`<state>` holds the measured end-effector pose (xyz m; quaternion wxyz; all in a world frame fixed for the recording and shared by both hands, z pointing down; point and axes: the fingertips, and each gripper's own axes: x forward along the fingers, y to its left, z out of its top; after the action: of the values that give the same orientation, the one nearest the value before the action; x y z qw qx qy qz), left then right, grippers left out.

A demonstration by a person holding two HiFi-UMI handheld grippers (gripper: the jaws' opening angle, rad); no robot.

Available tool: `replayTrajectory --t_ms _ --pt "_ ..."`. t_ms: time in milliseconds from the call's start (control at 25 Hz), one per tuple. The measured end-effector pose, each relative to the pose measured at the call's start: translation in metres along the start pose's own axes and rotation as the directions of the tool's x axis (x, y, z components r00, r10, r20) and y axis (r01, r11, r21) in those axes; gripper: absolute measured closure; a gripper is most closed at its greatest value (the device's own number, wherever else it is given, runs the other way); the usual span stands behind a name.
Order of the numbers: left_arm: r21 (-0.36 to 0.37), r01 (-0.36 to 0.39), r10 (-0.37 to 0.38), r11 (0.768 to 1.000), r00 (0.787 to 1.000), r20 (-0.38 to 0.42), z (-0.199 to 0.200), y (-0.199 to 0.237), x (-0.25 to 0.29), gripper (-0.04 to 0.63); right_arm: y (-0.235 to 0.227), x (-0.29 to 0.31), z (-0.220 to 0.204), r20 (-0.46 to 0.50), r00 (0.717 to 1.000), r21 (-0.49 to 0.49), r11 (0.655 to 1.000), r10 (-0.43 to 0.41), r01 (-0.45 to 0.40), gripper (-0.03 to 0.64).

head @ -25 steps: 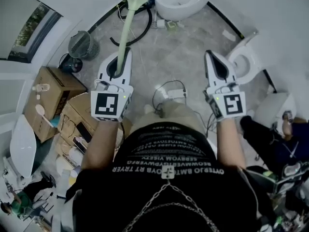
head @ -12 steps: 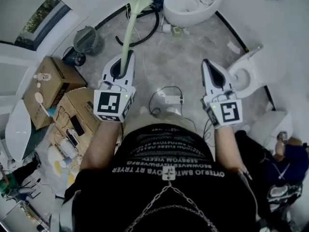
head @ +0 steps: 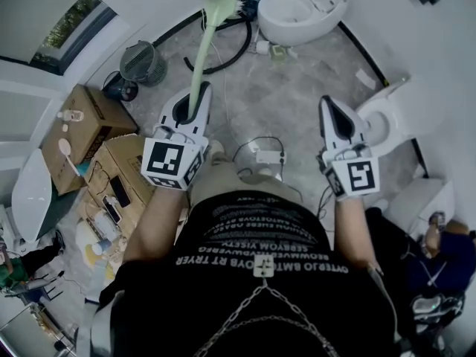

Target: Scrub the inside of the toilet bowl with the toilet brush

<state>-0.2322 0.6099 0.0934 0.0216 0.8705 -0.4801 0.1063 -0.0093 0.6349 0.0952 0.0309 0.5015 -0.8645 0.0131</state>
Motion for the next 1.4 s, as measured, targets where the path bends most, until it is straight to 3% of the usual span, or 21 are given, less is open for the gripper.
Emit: replayTrajectory --t_ms 280,560,800,1400 --pt "0.02 0.048 -0.048 0.999 0.999 -0.015 -0.001 0.001 0.023 0.595 -0.01 0.007 -0.015 -0.037 0.998 0.002 0.999 -0.042 0.042 0.624" --pt "0.01 0.049 -0.049 0.999 0.999 -0.007 0.0 0.04 0.047 0.595 -0.004 0.05 -0.013 -0.04 0.998 0.002 0.999 -0.038 0.038 0.624" --pt "0.052 0.05 -0.05 0.997 0.999 0.01 0.009 0.076 0.064 0.594 -0.001 0.098 0.008 -0.009 0.999 -0.001 0.999 -0.038 0.038 0.624" --pt "0.026 0.067 -0.067 0.997 0.998 -0.01 -0.002 0.154 0.118 0.595 -0.007 0.199 0.011 -0.036 0.998 -0.019 0.999 -0.049 0.049 0.624"
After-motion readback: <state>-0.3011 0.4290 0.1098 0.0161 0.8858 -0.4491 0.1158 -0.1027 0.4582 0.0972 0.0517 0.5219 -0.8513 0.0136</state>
